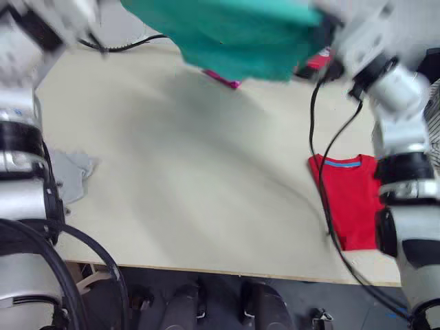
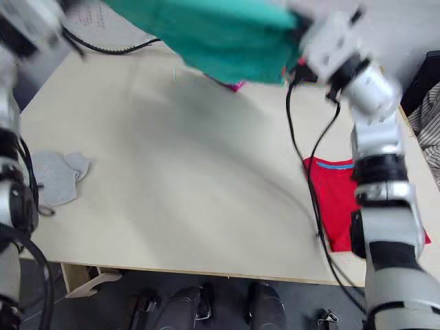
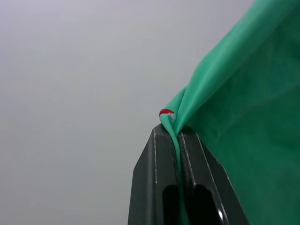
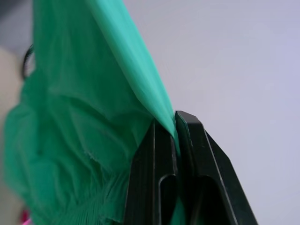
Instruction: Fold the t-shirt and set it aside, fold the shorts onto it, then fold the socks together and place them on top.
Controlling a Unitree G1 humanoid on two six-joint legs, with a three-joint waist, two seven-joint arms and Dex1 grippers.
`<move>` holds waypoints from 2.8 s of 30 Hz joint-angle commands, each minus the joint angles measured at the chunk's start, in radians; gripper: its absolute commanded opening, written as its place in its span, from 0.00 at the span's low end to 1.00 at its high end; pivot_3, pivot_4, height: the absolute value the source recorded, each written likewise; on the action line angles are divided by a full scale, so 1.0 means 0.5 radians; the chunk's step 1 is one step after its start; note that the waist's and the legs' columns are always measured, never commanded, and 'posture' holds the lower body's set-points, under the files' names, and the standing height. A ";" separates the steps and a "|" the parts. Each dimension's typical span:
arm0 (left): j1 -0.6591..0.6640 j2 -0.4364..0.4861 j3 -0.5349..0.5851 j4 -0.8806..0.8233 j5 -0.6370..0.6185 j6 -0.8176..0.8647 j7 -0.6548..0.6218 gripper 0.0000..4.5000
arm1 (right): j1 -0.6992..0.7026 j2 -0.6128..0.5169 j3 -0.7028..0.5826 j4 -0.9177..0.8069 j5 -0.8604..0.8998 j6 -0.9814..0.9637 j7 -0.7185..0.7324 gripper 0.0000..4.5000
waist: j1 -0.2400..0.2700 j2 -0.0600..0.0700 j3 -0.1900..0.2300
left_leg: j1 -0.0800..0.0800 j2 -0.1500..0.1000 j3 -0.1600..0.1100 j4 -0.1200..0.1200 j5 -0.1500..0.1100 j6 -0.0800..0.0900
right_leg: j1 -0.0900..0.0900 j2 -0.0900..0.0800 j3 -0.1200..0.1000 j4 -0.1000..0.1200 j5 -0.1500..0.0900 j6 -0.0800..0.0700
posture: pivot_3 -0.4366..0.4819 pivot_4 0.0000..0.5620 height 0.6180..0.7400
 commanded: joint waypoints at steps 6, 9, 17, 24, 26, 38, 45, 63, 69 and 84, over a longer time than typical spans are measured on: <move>1.907 0.436 0.290 -1.973 -1.059 1.688 -0.611 0.00 | 1.114 -0.205 -0.059 -0.693 0.313 0.178 0.493 0.00 | -0.020 0.005 0.011 | 0.006 0.005 -0.005 0.023 -0.002 0.004 | 0.012 -0.004 0.029 0.004 0.005 0.002 | 0.48 0.27 1.00; 2.352 0.590 0.414 -2.314 -1.099 2.009 -0.656 0.00 | 1.306 -0.252 -0.051 -0.828 0.462 0.285 0.671 0.00 | -0.010 0.006 0.012 | 0.018 0.012 -0.015 0.023 -0.008 -0.003 | 0.028 -0.002 0.036 -0.004 0.002 -0.001 | 0.48 0.27 1.00; 3.104 0.801 0.830 -2.699 -1.230 2.579 -1.008 0.00 | 1.802 -0.488 -0.030 -1.205 0.674 0.602 1.103 0.00 | 0.049 0.011 0.013 | 0.044 0.016 -0.016 0.016 -0.026 -0.014 | 0.041 -0.001 0.042 -0.006 -0.005 -0.013 | 0.48 0.27 1.00; 3.164 0.960 1.087 -2.823 -1.515 3.099 -1.268 0.00 | 2.210 -0.567 -0.127 -1.550 0.741 0.740 1.103 0.00 | 0.056 0.011 0.013 | 0.042 0.020 -0.013 0.015 -0.029 -0.033 | 0.040 0.002 0.036 -0.007 -0.014 -0.016 | 0.48 0.27 1.00; 3.014 1.002 1.053 -2.758 -1.515 3.075 -1.292 0.00 | 2.264 -0.582 -0.173 -1.643 0.804 0.860 1.081 0.00 | 0.060 0.010 0.013 | 0.042 0.021 -0.013 0.017 -0.029 -0.033 | 0.040 0.002 0.036 -0.005 -0.014 -0.016 | 0.48 0.27 1.00; 0.640 0.616 -0.196 -1.416 -1.034 2.699 -1.436 0.00 | 1.797 -0.650 -0.476 -1.622 1.496 2.070 0.841 0.00 | 0.096 0.010 0.012 | 0.043 0.022 -0.004 0.018 -0.020 -0.024 | 0.036 0.018 0.040 0.001 -0.013 -0.018 | 0.48 0.27 1.00; -0.225 -0.115 -0.453 0.146 -0.336 1.620 -1.112 0.00 | 1.119 -0.439 -0.183 -1.041 1.016 2.027 0.599 0.00 | 0.097 -0.005 0.005 | 0.030 0.023 0.006 0.030 -0.019 -0.011 | 0.024 0.022 0.049 0.001 -0.004 -0.012 | 0.48 0.27 1.00; -0.262 -0.557 0.011 0.872 -0.133 1.072 -0.306 0.19 | 0.775 0.041 -0.123 -0.486 0.469 1.639 0.201 0.12 | 0.044 -0.006 0.006 | -0.021 0.010 -0.001 0.057 -0.007 0.005 | -0.013 0.006 0.021 0.033 0.000 0.001 | 0.48 0.27 1.00; -0.207 -0.444 0.244 0.857 -0.177 1.006 -0.117 0.60 | 0.821 0.019 -0.290 -0.582 0.484 1.438 0.168 0.56 | 0.044 -0.006 0.006 | -0.022 0.005 -0.003 0.056 -0.006 0.006 | -0.014 0.001 0.018 0.035 0.000 0.001 | 0.48 0.27 1.00; 1.209 -0.255 0.284 -1.479 -0.788 1.867 -1.222 0.95 | 1.609 0.100 -0.067 -1.926 0.804 1.469 0.565 0.83 | 0.022 -0.005 0.005 | -0.005 0.007 -0.009 0.054 -0.007 0.003 | 0.005 0.001 0.031 0.031 0.000 0.000 | 0.48 0.27 1.00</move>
